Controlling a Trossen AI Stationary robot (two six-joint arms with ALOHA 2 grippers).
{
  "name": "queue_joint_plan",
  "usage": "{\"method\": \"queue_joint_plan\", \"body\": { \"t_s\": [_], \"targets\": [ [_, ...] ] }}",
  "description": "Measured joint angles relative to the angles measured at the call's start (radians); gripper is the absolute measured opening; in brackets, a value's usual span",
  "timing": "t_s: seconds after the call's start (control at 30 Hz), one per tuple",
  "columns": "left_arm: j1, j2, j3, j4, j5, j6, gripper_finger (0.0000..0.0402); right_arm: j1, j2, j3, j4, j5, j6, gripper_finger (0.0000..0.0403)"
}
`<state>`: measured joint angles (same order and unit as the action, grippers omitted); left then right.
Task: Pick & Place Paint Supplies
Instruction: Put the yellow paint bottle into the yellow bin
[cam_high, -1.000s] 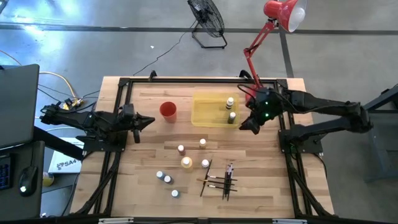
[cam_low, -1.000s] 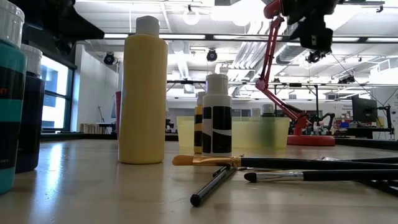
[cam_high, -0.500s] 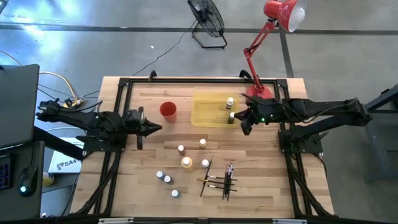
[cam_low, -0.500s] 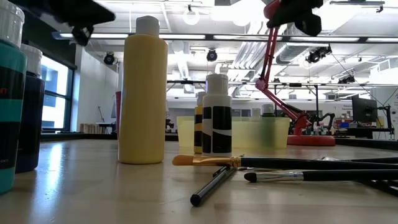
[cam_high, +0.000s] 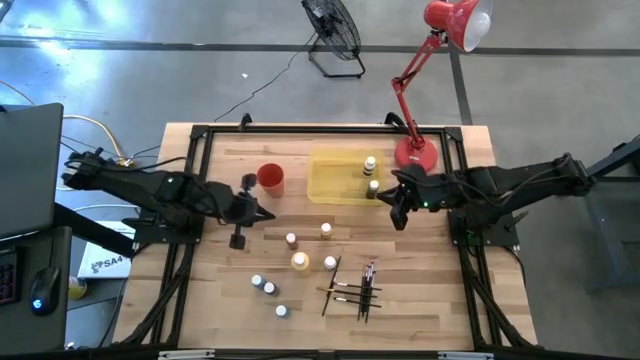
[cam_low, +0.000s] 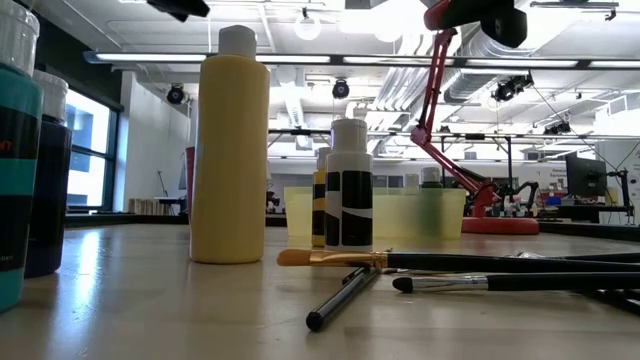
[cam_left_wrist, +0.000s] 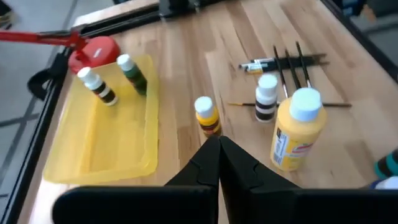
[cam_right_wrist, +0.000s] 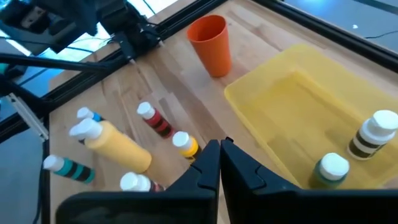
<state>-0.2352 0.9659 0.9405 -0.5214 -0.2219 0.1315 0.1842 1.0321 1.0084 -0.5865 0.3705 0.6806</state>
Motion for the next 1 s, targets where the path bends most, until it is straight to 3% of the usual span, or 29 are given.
{"method": "queue_joint_plan", "body": {
  "t_s": [0.13, 0.4, 0.53, 0.7, 1.0],
  "targets": [
    [0.046, 0.051, 0.004, 0.028, 0.078, 0.02, 0.0, 0.017, 0.0, 0.0, 0.0, 0.002, 0.032, 0.0003],
    [0.289, 0.125, 0.005, 0.158, 0.461, 0.088, 0.0, 0.046, 0.0, 0.0, -0.001, 0.05, 0.033, 0.0004],
    [0.355, 0.187, 0.005, 0.196, 0.573, 0.143, 0.0, 0.046, 0.0, 0.0, -0.003, 0.05, 0.033, 0.0003],
    [0.393, 0.281, 0.004, 0.266, 0.658, 0.178, 0.0, 0.045, 0.003, 0.0, -0.006, 0.05, 0.032, 0.0003],
    [0.392, 0.414, 0.004, 0.475, 0.639, 0.174, 0.0013, 0.045, 0.004, 0.0, -0.008, 0.05, 0.031, 0.0003]
  ]
}}
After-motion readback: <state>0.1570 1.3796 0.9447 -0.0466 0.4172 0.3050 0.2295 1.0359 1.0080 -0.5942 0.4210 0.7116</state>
